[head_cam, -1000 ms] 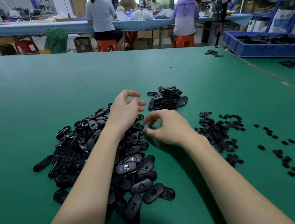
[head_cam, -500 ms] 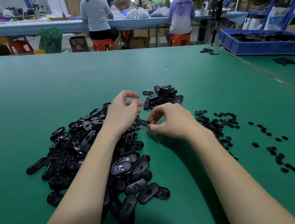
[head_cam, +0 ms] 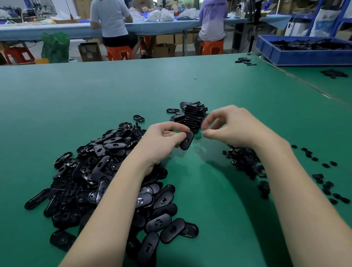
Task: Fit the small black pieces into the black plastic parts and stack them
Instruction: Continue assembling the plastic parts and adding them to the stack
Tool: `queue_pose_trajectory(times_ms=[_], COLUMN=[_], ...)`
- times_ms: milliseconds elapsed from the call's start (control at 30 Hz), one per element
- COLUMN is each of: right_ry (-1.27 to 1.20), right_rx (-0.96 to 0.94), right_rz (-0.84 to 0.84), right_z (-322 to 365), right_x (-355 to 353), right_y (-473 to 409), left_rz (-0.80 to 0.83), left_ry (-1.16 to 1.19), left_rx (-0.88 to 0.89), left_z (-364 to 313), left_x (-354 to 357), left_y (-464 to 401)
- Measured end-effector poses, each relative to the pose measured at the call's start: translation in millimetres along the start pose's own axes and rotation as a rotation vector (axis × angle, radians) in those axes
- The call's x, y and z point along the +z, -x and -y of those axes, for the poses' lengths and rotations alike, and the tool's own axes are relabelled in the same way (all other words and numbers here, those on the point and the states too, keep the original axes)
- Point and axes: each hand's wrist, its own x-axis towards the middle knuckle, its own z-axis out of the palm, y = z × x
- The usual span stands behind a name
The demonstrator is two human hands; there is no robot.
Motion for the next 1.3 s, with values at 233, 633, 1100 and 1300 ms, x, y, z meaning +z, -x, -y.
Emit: queue_pose_trajectory(times_ms=[233, 633, 1100, 1300], right_ry=[0.297, 0.311, -0.072, -0.381], right_rx=[0.303, 0.359, 0.243, 0.192], right_rz=[0.177, 0.121, 0.048, 0.076], right_z=[-14, -9, -5, 2], right_x=[-12, -7, 0, 6], right_y=[6, 7, 5, 5], left_rz=[-0.016, -0.072, -0.113, -0.135], left_ry=[0.129, 0.128, -0.032, -0.112], left_rx=[-0.012, -0.034, 0.016, 0.102], left_z=[2, 7, 8, 5], left_x=[5, 3, 3, 4], left_y=[-1, -3, -3, 0])
